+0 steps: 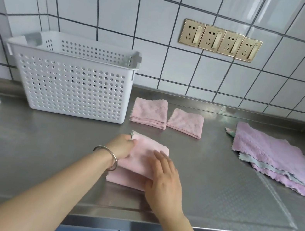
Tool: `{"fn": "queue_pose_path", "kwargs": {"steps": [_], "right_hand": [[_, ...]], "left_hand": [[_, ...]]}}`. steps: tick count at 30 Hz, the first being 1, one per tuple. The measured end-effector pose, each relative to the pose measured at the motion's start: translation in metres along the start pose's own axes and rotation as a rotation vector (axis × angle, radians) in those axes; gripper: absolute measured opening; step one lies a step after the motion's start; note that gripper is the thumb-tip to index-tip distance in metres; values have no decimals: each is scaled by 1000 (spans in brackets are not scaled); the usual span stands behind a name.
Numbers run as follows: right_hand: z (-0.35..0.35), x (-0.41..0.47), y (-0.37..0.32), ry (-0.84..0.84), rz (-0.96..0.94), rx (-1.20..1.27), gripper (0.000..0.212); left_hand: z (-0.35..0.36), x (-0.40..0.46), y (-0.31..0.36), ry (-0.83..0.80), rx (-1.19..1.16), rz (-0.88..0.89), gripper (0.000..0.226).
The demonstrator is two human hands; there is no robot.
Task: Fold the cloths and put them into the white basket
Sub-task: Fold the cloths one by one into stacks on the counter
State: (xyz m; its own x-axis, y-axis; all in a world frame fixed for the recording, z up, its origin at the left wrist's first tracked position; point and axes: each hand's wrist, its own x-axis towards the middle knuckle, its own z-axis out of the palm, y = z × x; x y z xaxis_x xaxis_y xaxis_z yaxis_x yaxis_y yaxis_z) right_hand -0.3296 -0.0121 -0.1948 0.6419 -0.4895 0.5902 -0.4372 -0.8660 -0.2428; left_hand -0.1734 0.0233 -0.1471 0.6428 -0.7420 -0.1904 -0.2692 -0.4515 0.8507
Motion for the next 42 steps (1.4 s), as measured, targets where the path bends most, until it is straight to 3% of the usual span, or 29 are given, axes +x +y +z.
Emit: {"fn": "queue_pose_path", "kwargs": {"steps": [5,12,14,16,19,22,24,28,33,37,42], "right_hand": [[7,-11,5,-82,56,-13,62],[10,-19,6,-182,70,-36,51],[3,-21,3,-217,82,40,60],[-7,-21,0,-273,227,142,73],[-18,-12,4,-139,498,39,57],[-19,-1,15,-394,721,-43,46],[-13,0,13,-483,723,-11,50],[-10,1,7,-386,729,149,55],[-31,36,38,-211,795,316,49],[-35,93,83,-71,773,317,44],[-10,153,152,-54,906,322,46]], "left_hand": [[-5,-1,-21,-13,218,20,33],[4,-13,-32,122,452,78,35],[4,-17,-35,163,475,112,38],[-1,-19,-41,229,475,107,44],[-9,-22,-51,294,603,36,56],[-10,-28,-55,184,791,-30,64],[-4,-33,-55,134,815,-29,58],[5,-37,-45,191,575,59,30],[12,-4,0,278,243,210,32],[27,66,57,294,253,304,24],[60,156,106,285,425,314,35]]}}
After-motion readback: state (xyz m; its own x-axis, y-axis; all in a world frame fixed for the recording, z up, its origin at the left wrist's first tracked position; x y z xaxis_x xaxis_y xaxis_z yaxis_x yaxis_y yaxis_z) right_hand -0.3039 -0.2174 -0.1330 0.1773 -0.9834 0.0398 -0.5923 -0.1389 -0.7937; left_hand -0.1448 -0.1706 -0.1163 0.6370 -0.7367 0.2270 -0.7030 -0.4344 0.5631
